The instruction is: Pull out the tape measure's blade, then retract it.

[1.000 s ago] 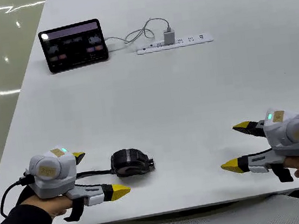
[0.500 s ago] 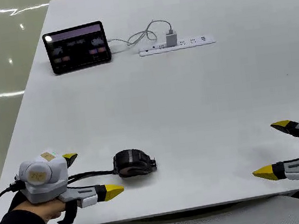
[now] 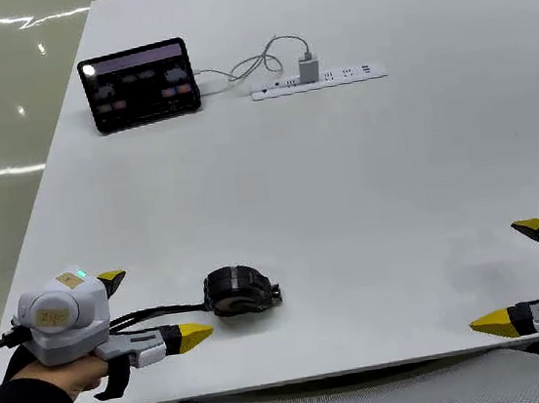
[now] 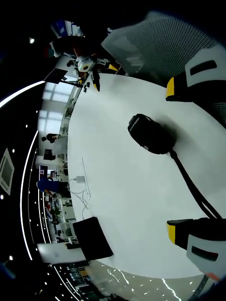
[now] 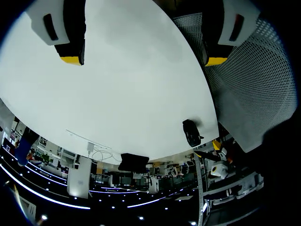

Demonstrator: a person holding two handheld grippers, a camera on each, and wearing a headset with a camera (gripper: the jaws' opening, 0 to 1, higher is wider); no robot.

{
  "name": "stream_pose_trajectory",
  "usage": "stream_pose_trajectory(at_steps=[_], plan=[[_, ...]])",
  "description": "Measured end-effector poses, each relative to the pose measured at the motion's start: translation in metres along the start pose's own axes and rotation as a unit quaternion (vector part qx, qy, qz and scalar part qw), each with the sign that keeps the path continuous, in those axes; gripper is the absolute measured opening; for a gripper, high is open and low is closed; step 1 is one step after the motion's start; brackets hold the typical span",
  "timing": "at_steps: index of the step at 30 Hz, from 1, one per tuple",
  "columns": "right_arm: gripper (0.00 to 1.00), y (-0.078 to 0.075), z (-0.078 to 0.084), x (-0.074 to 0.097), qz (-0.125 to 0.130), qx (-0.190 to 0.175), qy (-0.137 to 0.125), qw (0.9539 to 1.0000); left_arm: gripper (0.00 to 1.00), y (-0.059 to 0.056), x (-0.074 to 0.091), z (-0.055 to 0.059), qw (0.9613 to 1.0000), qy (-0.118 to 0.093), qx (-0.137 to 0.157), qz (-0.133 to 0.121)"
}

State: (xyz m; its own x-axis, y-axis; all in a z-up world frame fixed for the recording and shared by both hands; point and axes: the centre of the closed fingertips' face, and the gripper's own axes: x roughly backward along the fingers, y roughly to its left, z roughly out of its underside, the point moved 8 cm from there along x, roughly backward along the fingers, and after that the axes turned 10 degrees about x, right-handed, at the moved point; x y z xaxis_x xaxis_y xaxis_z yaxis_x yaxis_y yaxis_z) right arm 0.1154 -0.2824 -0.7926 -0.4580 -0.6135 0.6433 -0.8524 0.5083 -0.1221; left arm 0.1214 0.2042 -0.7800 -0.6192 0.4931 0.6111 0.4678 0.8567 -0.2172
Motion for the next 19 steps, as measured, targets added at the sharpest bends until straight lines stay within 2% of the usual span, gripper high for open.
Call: stream_pose_trajectory(at_steps=[8, 19], plan=[[1.00, 0.0009, 0.0013, 0.0003, 0.000, -0.004, 0.000, 1.0000, 1.00, -0.0027, -0.0004, 0.0012, 0.9998, 0.014, -0.001, 0.012], [1.00, 0.0001, 0.0030, 0.0021, 0.006, -0.009, -0.002, 0.9999, 1.00, -0.0029, -0.0025, 0.0022, 0.9996, 0.024, -0.006, 0.012]])
